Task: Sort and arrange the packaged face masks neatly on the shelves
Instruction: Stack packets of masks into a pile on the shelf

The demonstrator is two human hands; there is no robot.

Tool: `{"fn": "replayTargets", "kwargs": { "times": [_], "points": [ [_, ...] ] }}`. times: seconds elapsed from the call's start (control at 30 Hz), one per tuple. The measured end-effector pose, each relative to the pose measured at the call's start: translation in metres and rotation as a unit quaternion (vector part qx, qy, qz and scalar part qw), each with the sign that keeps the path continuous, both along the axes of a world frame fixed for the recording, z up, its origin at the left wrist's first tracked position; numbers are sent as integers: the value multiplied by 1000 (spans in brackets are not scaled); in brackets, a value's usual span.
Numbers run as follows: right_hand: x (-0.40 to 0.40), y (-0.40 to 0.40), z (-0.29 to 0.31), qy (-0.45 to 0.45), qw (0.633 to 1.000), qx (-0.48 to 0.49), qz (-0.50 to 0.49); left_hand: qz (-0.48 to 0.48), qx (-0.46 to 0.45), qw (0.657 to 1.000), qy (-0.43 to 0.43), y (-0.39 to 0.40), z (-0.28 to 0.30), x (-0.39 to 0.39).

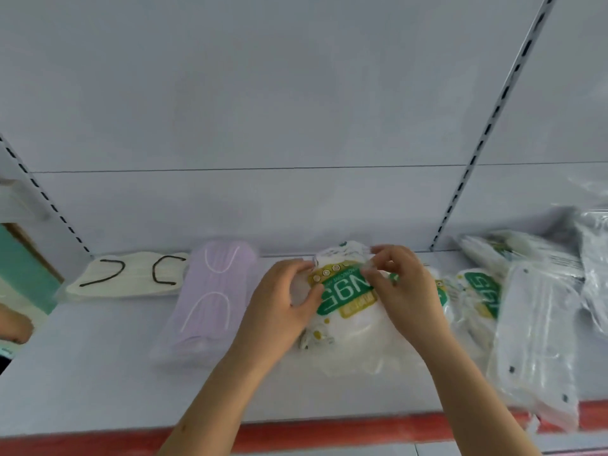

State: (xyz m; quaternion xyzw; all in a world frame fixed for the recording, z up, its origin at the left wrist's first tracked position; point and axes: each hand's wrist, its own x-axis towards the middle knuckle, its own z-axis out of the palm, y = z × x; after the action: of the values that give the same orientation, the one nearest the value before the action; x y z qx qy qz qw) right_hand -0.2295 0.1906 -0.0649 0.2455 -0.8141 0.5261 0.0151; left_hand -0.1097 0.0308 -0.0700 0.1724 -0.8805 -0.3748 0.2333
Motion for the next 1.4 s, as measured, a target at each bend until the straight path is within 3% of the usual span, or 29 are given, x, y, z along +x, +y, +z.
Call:
{"fn": "replayTargets", "kwargs": {
  "times": [0.07, 0.1, 0.2, 0.27, 0.3, 0.33, 0.37, 0.4, 0.43, 0.5, 0.57, 0.67, 0.73, 0.87, 1.0, 1.17, 1.3, 1.4],
  "points": [
    [0, 7, 2, -62, 993, -104, 16, 40, 59, 997, 34, 1, -1, -6],
    [0, 10, 6, -103, 982, -155, 34, 41, 150, 988, 22, 4, 6, -8],
    [5, 14, 23, -248, 915, -297, 110, -29, 427, 904, 7, 10, 25, -12],
    [3, 14, 29, -276, 902, -317, 104, -21, 463, 885, 46, 5, 35, -11],
    [1, 14, 29, -249, 916, -299, 95, 1, 459, 885, 79, -1, 41, -8],
    [-4, 14, 26, -185, 949, -241, 89, 28, 454, 882, 119, -10, 47, -4],
    [-8, 14, 23, -93, 984, -128, 87, 56, 449, 877, 162, -22, 53, 0],
    [-12, 13, 17, -1, 995, 32, 90, 78, 443, 871, 197, -33, 62, 6],
    [-15, 9, 12, 64, 972, 198, 111, 89, 434, 869, 219, -44, 69, 11],
    [-23, -5, -3, 135, 876, 420, 193, 90, 412, 881, 216, -56, 76, 17],
    [-33, -23, -6, 104, 826, 483, 270, 90, 394, 896, 184, -58, 72, 18],
    [-45, -38, 7, 118, 803, 507, 290, 116, 390, 897, 172, -55, 67, 23],
    [-42, -42, 18, 155, 823, 459, 297, 120, 391, 896, 174, -58, 65, 29],
    [-43, -26, 38, 62, 911, 286, 291, 132, 401, 885, 195, -69, 64, 50],
    [-54, 2, 84, -9, 923, 210, 321, 154, 391, 882, 213, -79, 66, 69],
    [-36, -7, 114, -74, 920, 40, 382, 137, 377, 905, 138, -69, 62, 70],
    [-3, -59, 99, 57, 941, 102, 318, 21, 461, 886, 46, -37, 67, 63],
    [24, -85, 79, 147, 930, 136, 308, 15, 388, 922, 14, -33, 66, 67]
  ]
}}
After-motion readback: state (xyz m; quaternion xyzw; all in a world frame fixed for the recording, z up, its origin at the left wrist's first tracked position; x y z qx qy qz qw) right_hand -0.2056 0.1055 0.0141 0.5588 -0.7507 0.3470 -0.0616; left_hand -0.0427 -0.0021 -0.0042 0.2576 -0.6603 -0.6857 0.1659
